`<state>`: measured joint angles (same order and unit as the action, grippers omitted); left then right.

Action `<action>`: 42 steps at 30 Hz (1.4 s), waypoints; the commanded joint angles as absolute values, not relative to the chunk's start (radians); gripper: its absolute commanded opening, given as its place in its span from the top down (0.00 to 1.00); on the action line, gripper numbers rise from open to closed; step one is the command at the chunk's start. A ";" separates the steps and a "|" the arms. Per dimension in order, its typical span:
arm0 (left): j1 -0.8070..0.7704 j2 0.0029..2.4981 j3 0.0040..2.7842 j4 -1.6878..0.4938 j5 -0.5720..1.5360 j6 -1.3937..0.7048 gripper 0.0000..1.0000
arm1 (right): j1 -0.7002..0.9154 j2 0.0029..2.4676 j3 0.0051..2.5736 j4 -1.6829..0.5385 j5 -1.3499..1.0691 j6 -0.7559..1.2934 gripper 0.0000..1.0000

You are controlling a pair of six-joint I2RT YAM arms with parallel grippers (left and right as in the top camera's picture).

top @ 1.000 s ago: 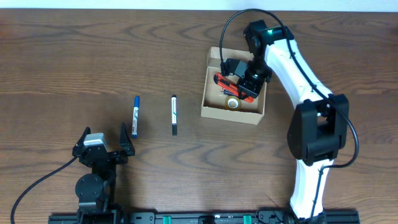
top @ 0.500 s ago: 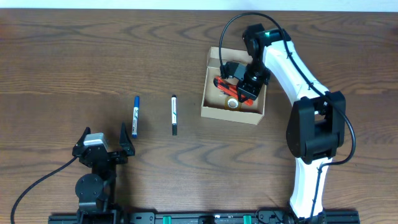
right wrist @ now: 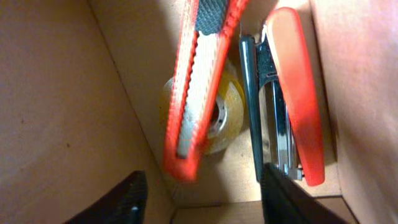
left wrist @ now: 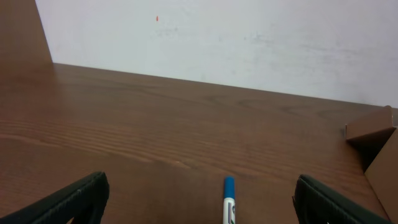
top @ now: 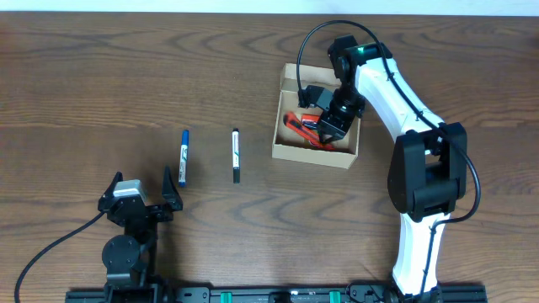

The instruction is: Pack container

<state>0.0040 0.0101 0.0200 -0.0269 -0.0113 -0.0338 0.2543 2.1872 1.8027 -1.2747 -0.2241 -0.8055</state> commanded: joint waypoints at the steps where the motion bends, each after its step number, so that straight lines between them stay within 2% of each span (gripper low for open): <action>1: 0.007 0.004 0.005 -0.075 -0.025 -0.045 0.05 | 0.256 2.200 1.800 -1.272 -0.224 -0.797 0.42; 9: 0.007 0.004 0.005 -0.075 -0.025 -0.044 0.05 | 0.256 2.198 1.854 -1.259 -0.191 -0.726 0.42; 17: 0.007 0.004 0.005 -0.075 -0.026 -0.044 0.05 | 0.255 2.169 2.099 -1.363 -0.218 -0.711 0.39; 24: 0.007 0.004 0.005 -0.075 -0.026 -0.045 0.05 | 0.255 2.112 2.245 -1.531 -0.217 -0.830 0.36; 25: 0.007 0.004 0.005 -0.075 -0.025 -0.045 0.05 | 0.255 2.099 2.253 -1.536 -0.211 -0.831 0.34; 26: 0.007 0.004 0.005 -0.075 -0.025 -0.045 0.05 | 0.254 2.080 2.260 -1.532 -0.208 -0.825 0.01; 28: 0.007 0.004 0.005 -0.075 -0.025 -0.045 0.05 | 0.254 2.044 2.275 -1.508 -0.184 -0.801 0.01; 31: 0.007 0.004 0.005 -0.075 -0.026 -0.045 0.05 | 0.254 1.980 2.295 -1.416 -0.023 -0.678 0.01; 37: 0.007 0.004 0.005 -0.075 -0.025 -0.044 0.05 | 0.219 1.862 2.297 -1.171 0.507 -0.443 0.01; 39: 0.007 0.004 0.005 -0.075 -0.025 -0.045 0.05 | 0.174 1.838 2.297 -1.135 0.594 -0.378 0.01; 42: 0.007 0.004 0.005 -0.075 -0.026 -0.045 0.05 | 0.069 1.817 2.297 -1.155 0.594 -0.279 0.01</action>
<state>0.0040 0.0101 0.0200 -0.0269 -0.0113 -0.0338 0.1535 1.8336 2.2890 -1.1412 0.4282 -0.4416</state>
